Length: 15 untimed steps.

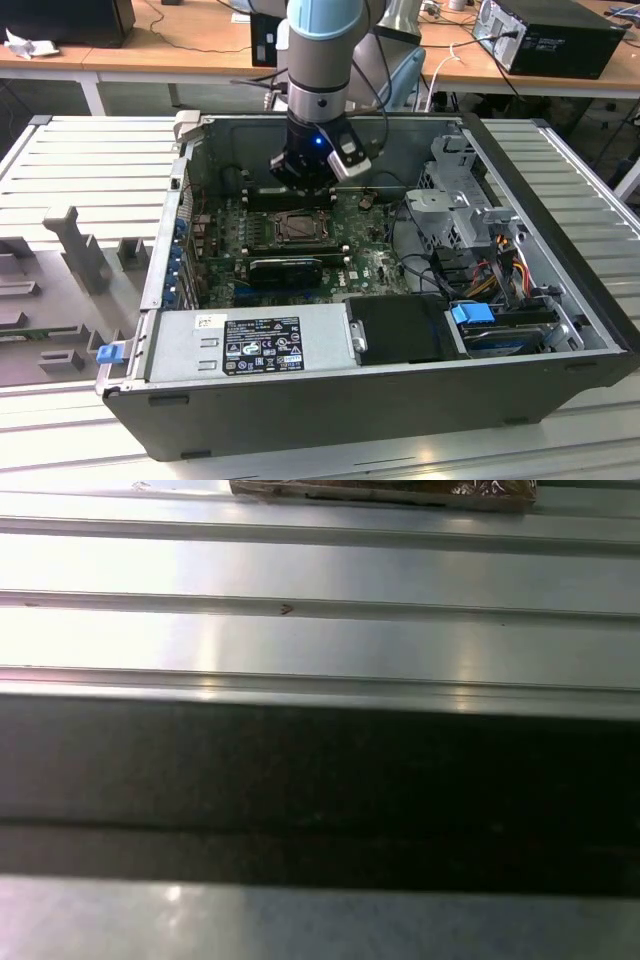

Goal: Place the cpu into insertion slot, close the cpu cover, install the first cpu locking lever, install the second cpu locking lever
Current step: 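Install the first cpu locking lever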

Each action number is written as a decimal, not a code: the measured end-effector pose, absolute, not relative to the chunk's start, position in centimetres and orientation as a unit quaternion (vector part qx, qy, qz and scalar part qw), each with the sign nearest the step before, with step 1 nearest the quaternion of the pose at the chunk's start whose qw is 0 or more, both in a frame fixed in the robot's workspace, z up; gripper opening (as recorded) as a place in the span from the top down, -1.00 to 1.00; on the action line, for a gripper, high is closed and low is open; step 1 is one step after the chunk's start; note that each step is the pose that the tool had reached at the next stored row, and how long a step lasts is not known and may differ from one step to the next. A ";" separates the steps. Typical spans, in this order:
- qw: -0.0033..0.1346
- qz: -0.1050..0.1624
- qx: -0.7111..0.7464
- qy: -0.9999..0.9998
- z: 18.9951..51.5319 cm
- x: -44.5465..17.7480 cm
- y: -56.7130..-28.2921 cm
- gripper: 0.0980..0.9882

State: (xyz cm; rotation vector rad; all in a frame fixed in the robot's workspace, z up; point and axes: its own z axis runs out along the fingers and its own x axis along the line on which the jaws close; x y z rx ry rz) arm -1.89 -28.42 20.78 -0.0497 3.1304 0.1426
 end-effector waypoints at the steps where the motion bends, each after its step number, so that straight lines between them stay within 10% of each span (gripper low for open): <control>1: 0.004 0.046 -0.016 0.999 20.7 -1.9 -28.4 0.98; 15: 0.004 0.040 -0.016 0.999 20.4 -1.8 -28.4 0.98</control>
